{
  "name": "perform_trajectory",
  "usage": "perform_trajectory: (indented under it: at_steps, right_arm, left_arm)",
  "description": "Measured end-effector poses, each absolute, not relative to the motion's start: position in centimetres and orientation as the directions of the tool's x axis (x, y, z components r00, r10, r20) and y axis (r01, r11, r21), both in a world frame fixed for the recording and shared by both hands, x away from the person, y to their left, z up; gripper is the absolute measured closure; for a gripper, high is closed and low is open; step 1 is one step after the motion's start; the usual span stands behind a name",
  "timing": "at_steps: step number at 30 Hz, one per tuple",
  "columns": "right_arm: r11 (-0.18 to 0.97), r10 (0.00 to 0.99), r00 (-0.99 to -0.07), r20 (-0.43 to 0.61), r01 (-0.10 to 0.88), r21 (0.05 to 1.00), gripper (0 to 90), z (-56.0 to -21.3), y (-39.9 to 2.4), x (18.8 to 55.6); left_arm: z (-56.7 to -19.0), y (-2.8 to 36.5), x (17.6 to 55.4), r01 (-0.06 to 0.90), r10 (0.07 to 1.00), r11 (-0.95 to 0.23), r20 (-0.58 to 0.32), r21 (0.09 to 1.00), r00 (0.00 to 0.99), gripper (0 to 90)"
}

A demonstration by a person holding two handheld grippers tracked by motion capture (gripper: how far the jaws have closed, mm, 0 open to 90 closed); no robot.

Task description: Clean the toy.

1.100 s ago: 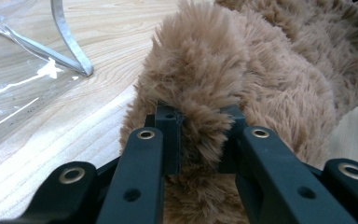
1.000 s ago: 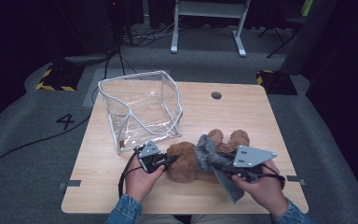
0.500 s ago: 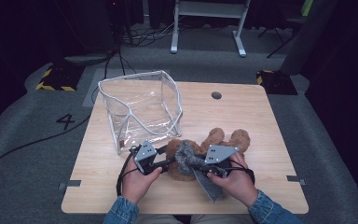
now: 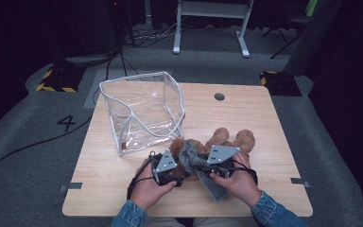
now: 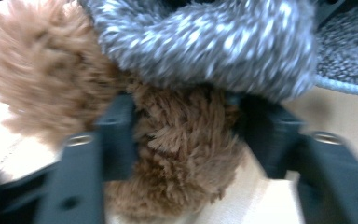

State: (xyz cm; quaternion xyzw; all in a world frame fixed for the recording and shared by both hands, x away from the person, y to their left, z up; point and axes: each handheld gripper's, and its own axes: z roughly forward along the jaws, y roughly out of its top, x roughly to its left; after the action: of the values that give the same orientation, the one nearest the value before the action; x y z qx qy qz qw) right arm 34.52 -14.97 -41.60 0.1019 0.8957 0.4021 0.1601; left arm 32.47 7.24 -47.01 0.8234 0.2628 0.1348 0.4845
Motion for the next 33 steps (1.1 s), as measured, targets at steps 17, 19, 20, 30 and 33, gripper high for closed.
perform_trajectory:
  at_steps: [17, 19, 20, 30, 33]
  right_arm:
    - [0.643, 0.35, -0.913, -0.211, 0.07, 0.763, 69.3, -41.4, -18.5, 33.7]
    - [0.64, 0.367, -0.906, -0.21, 0.082, 0.764, 69.4, -41.4, -19.2, 33.5]
    - [0.636, 0.375, -0.904, -0.206, 0.089, 0.767, 69.4, -41.3, -19.4, 33.4]
    - [0.606, 0.492, -0.847, -0.201, 0.168, 0.778, 69.6, -40.6, -24.2, 33.4]
    - [0.582, 0.533, -0.823, -0.198, 0.186, 0.792, 69.5, -40.2, -25.7, 33.3]
  left_arm:
    - [-46.3, 7.1, 32.0, 0.315, 0.545, -0.342, -0.086, 0.885, 0.834, 74.7]
    - [-46.3, 7.0, 31.9, 0.299, 0.534, -0.341, -0.078, 0.891, 0.842, 72.0]
    - [-46.3, 6.9, 31.9, 0.284, 0.524, -0.325, -0.078, 0.902, 0.848, 66.9]
    - [-47.4, 5.6, 32.3, 0.26, 0.54, -0.431, 0.017, 0.864, 0.842, 47.9]
    - [-47.7, 5.1, 32.4, 0.264, 0.551, -0.425, 0.016, 0.866, 0.834, 41.6]
